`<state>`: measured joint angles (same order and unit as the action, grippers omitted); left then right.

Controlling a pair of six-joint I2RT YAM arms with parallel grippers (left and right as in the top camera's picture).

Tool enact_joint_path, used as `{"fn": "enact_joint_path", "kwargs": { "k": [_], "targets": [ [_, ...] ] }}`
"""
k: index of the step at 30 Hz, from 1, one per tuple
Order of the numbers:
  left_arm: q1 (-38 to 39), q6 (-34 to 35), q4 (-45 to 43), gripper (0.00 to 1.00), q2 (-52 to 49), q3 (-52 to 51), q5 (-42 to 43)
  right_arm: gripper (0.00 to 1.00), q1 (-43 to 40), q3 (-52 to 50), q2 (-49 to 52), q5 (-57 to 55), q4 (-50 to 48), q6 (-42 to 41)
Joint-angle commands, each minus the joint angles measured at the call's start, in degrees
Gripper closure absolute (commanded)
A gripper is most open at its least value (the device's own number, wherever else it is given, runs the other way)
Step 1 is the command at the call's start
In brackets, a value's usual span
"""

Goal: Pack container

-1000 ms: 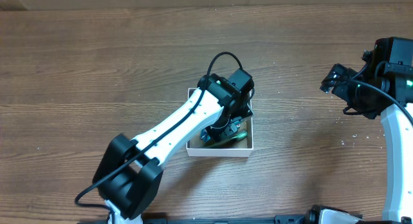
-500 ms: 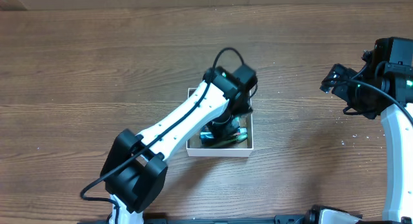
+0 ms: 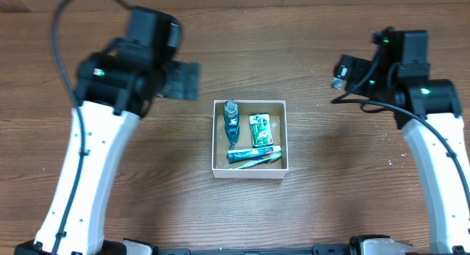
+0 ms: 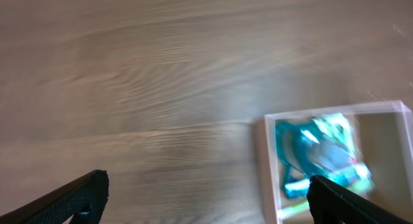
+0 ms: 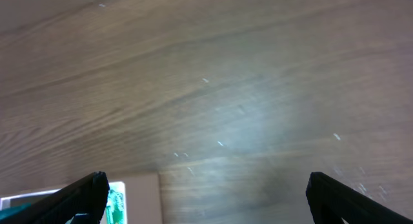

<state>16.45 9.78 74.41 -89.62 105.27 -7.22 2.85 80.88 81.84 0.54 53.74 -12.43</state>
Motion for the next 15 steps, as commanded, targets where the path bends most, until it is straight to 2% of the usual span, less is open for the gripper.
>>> {"fn": "enact_joint_path", "kwargs": {
  "k": [1, 8, 12, 15],
  "targets": [
    [-7.10, 6.99, -0.48, 0.00, -0.76, 0.83, 0.26, 0.00, 2.89, -0.02, 3.89, -2.60, -3.32, 0.55],
    [-11.72, 9.99, -1.62, 0.00, -6.01, 0.83, 0.24, 0.00, 3.04, 0.22, 7.48, -2.40, -8.24, 0.76],
    [-12.22, 7.34, -0.90, 0.00, -6.49, 0.83, 0.26, 0.00, 3.04, 0.31, 5.55, -1.73, -5.70, 3.06],
    [-11.96, 6.49, -0.72, 0.00, -2.73, 0.83, 0.13, 0.00, 2.99, 0.15, 0.35, -1.95, -2.64, 0.33]
  ]
}}
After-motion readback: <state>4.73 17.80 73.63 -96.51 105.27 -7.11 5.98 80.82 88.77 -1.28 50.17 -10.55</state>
